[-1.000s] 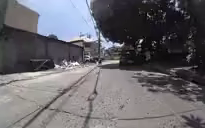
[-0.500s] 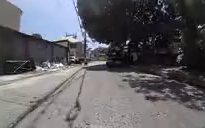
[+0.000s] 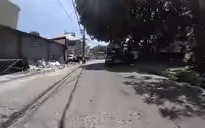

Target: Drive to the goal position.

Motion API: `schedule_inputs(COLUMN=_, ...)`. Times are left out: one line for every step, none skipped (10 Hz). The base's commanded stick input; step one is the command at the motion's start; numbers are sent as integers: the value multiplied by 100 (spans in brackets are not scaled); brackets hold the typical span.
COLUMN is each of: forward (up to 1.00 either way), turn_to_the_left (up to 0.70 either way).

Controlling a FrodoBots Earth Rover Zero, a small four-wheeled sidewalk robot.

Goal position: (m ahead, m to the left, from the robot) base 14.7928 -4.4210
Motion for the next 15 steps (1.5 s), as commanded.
schedule_inputs(forward=100, turn_to_the_left=-2)
schedule_inputs(forward=100, turn_to_the_left=-3)
schedule_inputs(forward=100, turn_to_the_left=-4)
schedule_inputs(forward=100, turn_to_the_left=-5)
schedule_inputs(forward=100, turn_to_the_left=-7)
schedule_inputs(forward=100, turn_to_the_left=-14)
schedule_inputs(forward=100, turn_to_the_left=-15)
schedule_inputs(forward=100, turn_to_the_left=-16)
schedule_inputs(forward=100, turn_to_the_left=-20)
schedule_inputs(forward=100, turn_to_the_left=-30)
schedule_inputs(forward=100, turn_to_the_left=-12)
schedule_inputs(forward=100, turn_to_the_left=0)
schedule_inputs(forward=100, turn_to_the_left=0)
schedule_inputs(forward=100, turn_to_the_left=-1)
schedule_inputs(forward=100, turn_to_the_left=-2)
